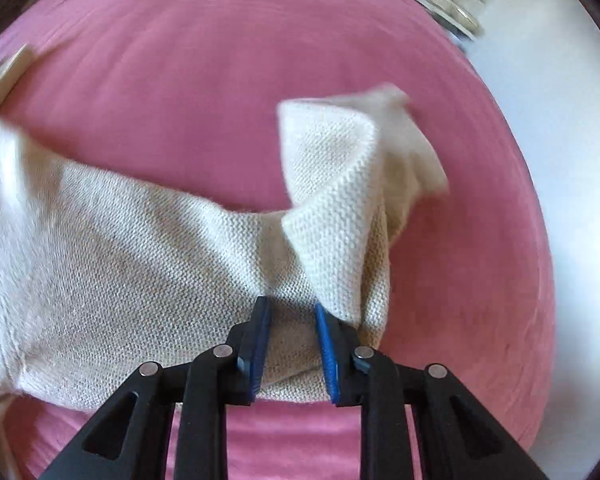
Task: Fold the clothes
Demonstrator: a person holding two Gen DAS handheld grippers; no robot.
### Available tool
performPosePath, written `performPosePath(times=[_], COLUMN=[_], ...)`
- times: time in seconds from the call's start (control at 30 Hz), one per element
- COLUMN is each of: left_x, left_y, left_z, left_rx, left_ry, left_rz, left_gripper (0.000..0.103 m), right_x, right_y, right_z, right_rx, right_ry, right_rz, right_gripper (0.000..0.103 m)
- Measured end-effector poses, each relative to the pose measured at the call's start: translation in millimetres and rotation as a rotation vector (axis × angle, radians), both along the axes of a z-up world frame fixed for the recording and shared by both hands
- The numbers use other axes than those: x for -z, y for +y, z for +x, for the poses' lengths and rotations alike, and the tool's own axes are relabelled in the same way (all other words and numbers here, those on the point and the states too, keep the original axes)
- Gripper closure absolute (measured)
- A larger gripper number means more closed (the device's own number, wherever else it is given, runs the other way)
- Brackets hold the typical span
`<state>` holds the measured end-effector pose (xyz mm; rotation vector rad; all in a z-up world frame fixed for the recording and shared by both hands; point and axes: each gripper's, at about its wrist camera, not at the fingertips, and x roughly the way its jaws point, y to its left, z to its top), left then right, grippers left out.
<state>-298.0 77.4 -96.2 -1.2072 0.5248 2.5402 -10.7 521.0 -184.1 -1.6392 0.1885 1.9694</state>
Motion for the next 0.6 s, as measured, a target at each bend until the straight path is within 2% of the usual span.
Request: performPosePath(times=[0.07, 0.17, 0.2, 0.23, 0.3, 0.33, 0.4, 0.43, 0.5, 0.53, 0.57, 0.6], left_x=[-0.9, -13.0, -17.7, -27.0, -40.3, -42.6, -40.8, -32.5, -15.0, -2.9, 8.1, 13.1], left_y=[-0.6, 2.2, 9.2, 13.7, 22.6, 31.2, 49.4, 59.1, 76.4, 84.7, 93.9, 102.2], left_z=[7.2, 22.2, 26.7, 35.8, 51.6, 57.2, 66.4, 68.0, 72.8, 76.0, 81.8, 86.8], left_rx=[-0.005, -0.018, -0.02, -0.015, 0.019, 0.037, 0.063, 0.072, 0.091, 0.094, 0.105, 0.136], left_ry=[-0.003, 0.026, 0.046, 0.072, 0.086, 0.071, 0.033, -0.013, -0.107, -0.14, -0.122, -0.076], left_rz=[0.001, 0.022, 0.058, 0.126, 0.262, 0.306, 0.377, 0.396, 0.425, 0.409, 0.346, 0.283], left_gripper=[0.01, 0.01, 0.01, 0.01, 0.01, 0.01, 0.01, 0.01, 0.01, 0.01, 0.009, 0.004], right_x=[-1.5, -2.2, -2.2, -4.8, -19.3, -33.3, -58.1, -68.2, -79.7, -85.3, -88.1, -88.3], right_y=[1.6, -2.7, -4.0, -5.7, -18.1, -31.5, -60.7, -77.9, -105.5, -119.0, -129.5, -140.8], right_z=[7.0, 7.5, 7.2, 6.6, 2.5, -2.5, -17.7, -31.4, -66.0, -83.1, -98.7, -115.0], right_rx=[0.023, 0.022, 0.019, 0.026, 0.008, -0.022, -0.106, -0.159, -0.248, -0.291, -0.313, -0.328], right_ry=[0.006, -0.042, -0.059, -0.061, -0.006, 0.063, 0.213, 0.279, 0.351, 0.385, 0.4, 0.399], right_rz=[-0.013, 0.0, 0.005, 0.007, 0.022, 0.025, -0.035, -0.105, -0.265, -0.343, -0.397, -0.446], right_gripper=[0.082, 0.082, 0.082, 0.081, 0.08, 0.078, 0.075, 0.073, 0.073, 0.073, 0.072, 0.072])
